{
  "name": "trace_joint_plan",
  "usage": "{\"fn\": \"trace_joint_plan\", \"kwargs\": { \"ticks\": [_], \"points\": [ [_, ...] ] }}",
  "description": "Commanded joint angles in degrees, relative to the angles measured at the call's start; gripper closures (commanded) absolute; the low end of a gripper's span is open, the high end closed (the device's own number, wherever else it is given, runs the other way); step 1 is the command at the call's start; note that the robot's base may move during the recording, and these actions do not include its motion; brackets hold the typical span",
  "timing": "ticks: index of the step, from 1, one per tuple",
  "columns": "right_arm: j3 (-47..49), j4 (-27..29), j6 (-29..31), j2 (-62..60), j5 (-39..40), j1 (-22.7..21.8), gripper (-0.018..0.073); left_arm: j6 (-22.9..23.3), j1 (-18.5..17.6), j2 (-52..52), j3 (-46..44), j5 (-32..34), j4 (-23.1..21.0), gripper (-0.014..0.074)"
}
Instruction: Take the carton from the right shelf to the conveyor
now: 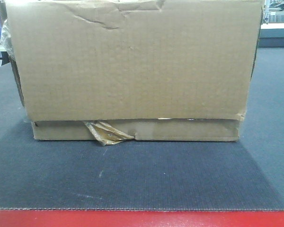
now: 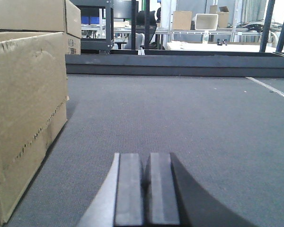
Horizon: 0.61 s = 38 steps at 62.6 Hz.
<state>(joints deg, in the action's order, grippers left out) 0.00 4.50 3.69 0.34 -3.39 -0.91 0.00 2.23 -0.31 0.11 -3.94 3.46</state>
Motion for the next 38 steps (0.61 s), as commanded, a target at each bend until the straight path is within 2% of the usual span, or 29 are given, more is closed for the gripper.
{"fn": "trace_joint_plan", "kwargs": {
  "ticks": [1,38],
  "points": [
    [0.0,0.5,0.4,-0.3,1.8,-0.2,0.0634,0.0,-0.2,0.3,-0.1,0.9,-0.2,0.0592],
    [0.0,0.5,0.4,-0.3,1.8,-0.2,0.0634,0.0,-0.2,0.3,-0.1,0.9,-0.2,0.0592]
  ]
}}
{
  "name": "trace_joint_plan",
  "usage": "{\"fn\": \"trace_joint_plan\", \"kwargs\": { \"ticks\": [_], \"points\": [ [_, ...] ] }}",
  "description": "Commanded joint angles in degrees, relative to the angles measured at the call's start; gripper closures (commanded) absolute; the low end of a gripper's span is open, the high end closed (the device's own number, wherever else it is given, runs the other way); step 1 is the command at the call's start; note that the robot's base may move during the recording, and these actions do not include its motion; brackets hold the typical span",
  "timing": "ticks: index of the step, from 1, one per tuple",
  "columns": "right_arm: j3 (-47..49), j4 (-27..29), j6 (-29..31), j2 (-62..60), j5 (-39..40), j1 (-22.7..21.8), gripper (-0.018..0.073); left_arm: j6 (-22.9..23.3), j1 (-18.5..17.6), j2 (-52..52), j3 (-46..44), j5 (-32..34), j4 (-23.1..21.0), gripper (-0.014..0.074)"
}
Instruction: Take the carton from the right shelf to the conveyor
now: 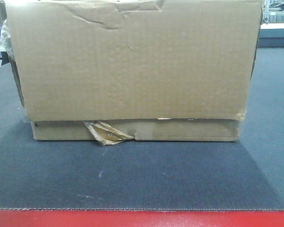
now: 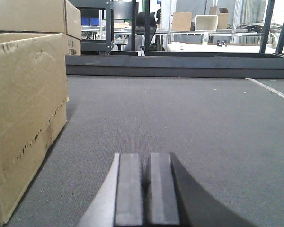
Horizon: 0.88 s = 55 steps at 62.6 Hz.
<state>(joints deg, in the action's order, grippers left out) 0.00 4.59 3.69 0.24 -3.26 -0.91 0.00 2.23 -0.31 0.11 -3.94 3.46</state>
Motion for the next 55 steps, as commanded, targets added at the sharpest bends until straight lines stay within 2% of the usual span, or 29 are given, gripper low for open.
{"fn": "trace_joint_plan", "kwargs": {
  "ticks": [1,55],
  "points": [
    [0.0,0.4,0.4,-0.2,1.6,-0.2,0.0634,0.0,-0.2,0.3,-0.1,0.9,-0.2,0.0592],
    [0.0,0.4,0.4,-0.2,1.6,-0.2,0.0634,0.0,-0.2,0.3,-0.1,0.9,-0.2,0.0592]
  ]
}}
